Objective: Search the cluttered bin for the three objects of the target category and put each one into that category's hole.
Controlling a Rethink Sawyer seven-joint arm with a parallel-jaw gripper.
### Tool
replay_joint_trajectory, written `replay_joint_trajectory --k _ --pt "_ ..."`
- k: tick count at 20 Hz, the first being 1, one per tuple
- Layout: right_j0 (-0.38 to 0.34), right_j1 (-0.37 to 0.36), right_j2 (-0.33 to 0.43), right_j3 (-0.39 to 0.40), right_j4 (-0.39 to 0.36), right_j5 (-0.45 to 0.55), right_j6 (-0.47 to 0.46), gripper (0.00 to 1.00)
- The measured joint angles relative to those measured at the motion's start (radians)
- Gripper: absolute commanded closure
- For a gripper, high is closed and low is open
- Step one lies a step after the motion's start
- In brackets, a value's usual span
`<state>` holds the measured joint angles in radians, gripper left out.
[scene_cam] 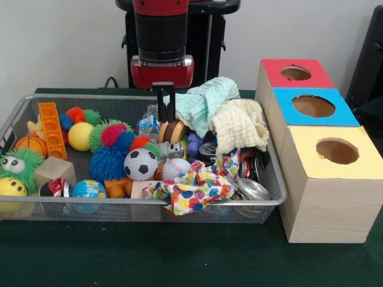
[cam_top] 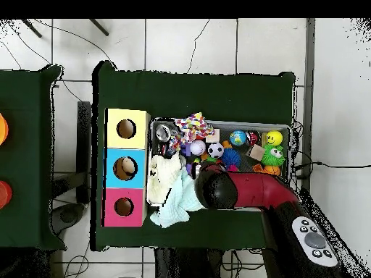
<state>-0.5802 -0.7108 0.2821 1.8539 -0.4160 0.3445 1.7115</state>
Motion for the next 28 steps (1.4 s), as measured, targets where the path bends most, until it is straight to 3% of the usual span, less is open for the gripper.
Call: replay_joint_trajectory --k 13,28 --pt "-0.009 0.012 0.005 -0.019 0.0 0.0 0.0 1.0" --pt "-0.128 0.099 0.057 -0.042 0.0 0.001 0.0 1.0"
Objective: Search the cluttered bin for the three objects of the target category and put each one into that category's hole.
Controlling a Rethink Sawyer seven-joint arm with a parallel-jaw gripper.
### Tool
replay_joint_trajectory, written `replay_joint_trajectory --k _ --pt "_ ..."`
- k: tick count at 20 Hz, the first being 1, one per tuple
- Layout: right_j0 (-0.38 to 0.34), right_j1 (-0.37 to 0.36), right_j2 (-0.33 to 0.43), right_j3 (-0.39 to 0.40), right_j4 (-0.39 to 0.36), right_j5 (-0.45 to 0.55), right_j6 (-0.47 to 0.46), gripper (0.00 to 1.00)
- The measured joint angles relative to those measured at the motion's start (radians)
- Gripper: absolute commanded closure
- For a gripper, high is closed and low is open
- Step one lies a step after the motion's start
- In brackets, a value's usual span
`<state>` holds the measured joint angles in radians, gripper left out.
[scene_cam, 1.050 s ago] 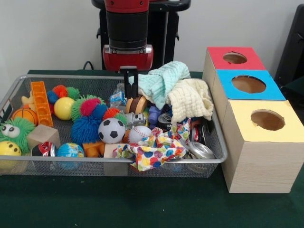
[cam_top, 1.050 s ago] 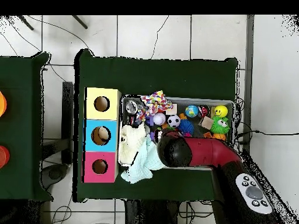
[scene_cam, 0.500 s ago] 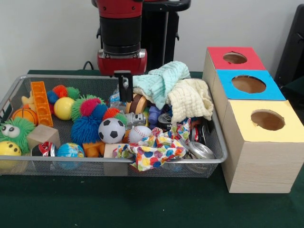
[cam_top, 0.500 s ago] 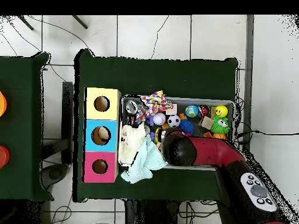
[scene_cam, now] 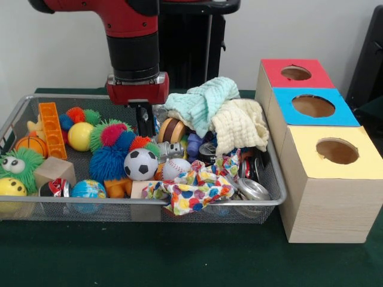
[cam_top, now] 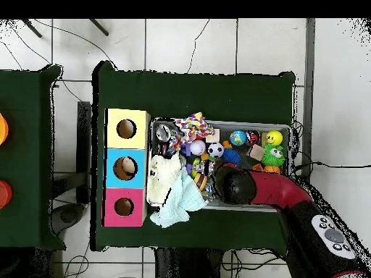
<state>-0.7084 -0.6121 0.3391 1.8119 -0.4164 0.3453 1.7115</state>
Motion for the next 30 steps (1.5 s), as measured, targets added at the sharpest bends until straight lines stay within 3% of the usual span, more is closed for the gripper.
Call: replay_joint_trajectory --k 11,30 --pt "-0.021 0.013 0.03 -0.018 0.0 0.046 0.0 1.0" --pt "0.008 0.006 0.04 -0.032 0.0 0.046 0.0 1.0"
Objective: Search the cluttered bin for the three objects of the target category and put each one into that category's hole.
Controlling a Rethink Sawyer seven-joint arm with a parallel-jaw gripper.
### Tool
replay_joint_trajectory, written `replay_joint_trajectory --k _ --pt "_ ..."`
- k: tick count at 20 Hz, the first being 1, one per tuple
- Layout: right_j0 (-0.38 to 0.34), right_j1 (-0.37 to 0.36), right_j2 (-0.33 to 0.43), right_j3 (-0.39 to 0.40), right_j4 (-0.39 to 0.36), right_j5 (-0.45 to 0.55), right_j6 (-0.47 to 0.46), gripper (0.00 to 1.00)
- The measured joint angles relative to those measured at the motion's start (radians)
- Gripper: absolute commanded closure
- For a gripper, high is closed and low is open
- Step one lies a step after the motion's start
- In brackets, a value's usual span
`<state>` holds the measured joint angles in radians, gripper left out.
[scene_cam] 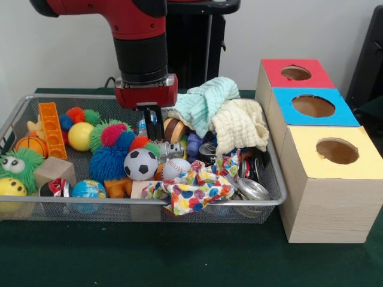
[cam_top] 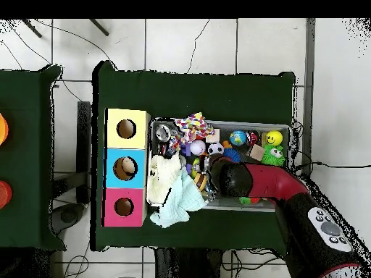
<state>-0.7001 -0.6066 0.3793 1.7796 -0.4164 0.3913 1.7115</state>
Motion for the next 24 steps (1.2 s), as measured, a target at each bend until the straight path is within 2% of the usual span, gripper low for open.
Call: replay_joint_trajectory --k 6,10,16,19,24 --pt "-0.078 0.061 0.057 -0.023 0.0 0.001 0.0 1.0" --pt "-0.082 0.059 0.056 -0.023 -0.003 0.001 0.0 1.0" --pt "-0.089 0.006 0.073 -0.005 -0.019 0.001 0.0 1.0" --pt "-0.162 -0.048 0.11 0.03 -0.021 0.001 0.0 1.0" --pt "-0.219 -0.129 0.117 0.087 -0.019 0.001 0.0 1.0"
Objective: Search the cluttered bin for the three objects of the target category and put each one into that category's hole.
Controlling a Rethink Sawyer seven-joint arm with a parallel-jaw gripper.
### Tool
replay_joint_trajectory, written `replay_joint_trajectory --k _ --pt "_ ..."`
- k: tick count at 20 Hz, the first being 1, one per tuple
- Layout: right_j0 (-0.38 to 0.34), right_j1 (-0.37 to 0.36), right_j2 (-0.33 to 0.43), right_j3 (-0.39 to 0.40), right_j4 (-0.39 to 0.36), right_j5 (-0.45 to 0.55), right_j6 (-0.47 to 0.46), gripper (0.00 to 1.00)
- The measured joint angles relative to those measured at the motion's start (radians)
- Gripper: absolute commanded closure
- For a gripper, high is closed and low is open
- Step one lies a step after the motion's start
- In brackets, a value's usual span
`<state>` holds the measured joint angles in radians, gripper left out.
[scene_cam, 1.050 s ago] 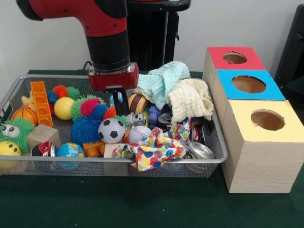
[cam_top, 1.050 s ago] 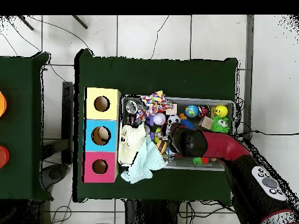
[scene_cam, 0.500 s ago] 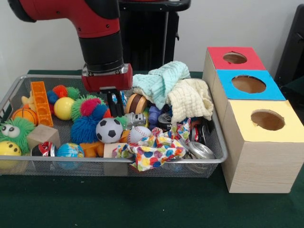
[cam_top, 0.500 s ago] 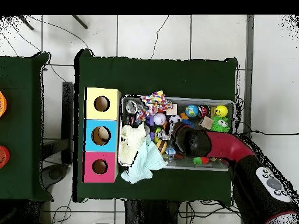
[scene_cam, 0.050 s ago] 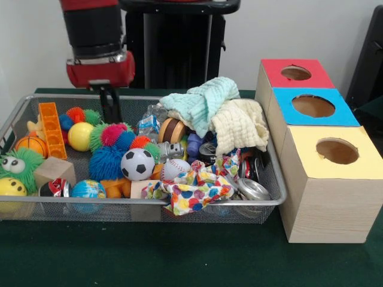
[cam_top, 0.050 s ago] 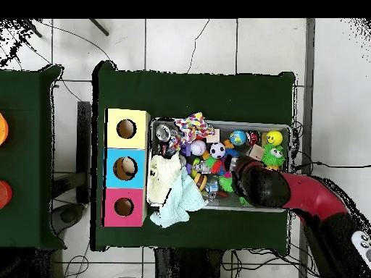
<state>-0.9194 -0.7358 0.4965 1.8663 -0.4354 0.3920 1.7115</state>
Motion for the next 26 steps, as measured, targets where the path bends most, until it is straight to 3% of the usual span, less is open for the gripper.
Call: replay_joint_trajectory --k 10,26 --pt "0.013 -0.188 0.001 0.132 0.046 0.0 0.0 1.0" --pt "0.085 -0.2 0.002 0.204 0.046 0.0 0.0 1.0"
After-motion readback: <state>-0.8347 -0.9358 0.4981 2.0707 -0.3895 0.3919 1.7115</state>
